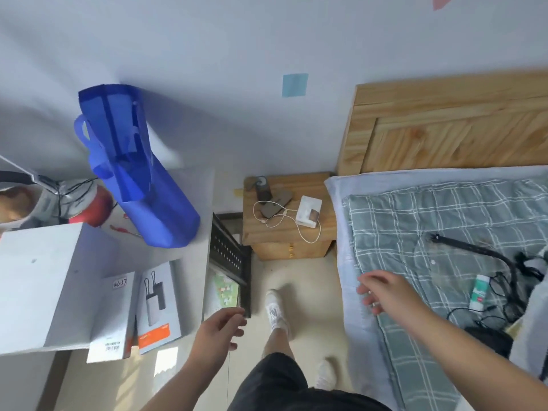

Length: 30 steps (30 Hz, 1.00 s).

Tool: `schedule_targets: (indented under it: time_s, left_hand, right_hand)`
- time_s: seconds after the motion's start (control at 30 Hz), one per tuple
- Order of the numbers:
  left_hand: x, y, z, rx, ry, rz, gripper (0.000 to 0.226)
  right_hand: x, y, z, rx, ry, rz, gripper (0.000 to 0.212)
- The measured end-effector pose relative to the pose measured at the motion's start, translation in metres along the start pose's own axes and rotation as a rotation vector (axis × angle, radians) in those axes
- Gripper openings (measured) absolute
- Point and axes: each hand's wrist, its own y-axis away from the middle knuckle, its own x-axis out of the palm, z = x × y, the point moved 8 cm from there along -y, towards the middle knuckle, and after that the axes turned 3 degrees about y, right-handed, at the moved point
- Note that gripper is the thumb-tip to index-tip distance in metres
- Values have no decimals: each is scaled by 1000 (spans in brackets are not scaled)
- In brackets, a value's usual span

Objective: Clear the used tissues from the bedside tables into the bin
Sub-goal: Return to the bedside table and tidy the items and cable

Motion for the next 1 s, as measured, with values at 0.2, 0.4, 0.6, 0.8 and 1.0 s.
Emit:
schedule_targets:
  time_s: [0.2, 0.4, 0.6, 0.8, 1.0]
  left_hand:
    - [9, -97, -69, 0, -4, 65, 18]
    - [25, -186, -139, 3, -81, 126, 17]
    - [66, -270, -149, -16, -30, 107, 17]
    - [116, -372, -107, 15, -54, 63, 18]
    - [159, -437, -81, 113, -192, 68, 16]
  right_hand:
    - [19, -67, 74, 57, -123, -35, 12]
    - [29, -134, 103, 114, -116, -52, 13]
    - [49, -226, 95, 162, -133, -20, 11]
    - [86, -344, 55, 93, 28, -48, 11]
    - [136, -416, 51, -193, 489, -149, 86]
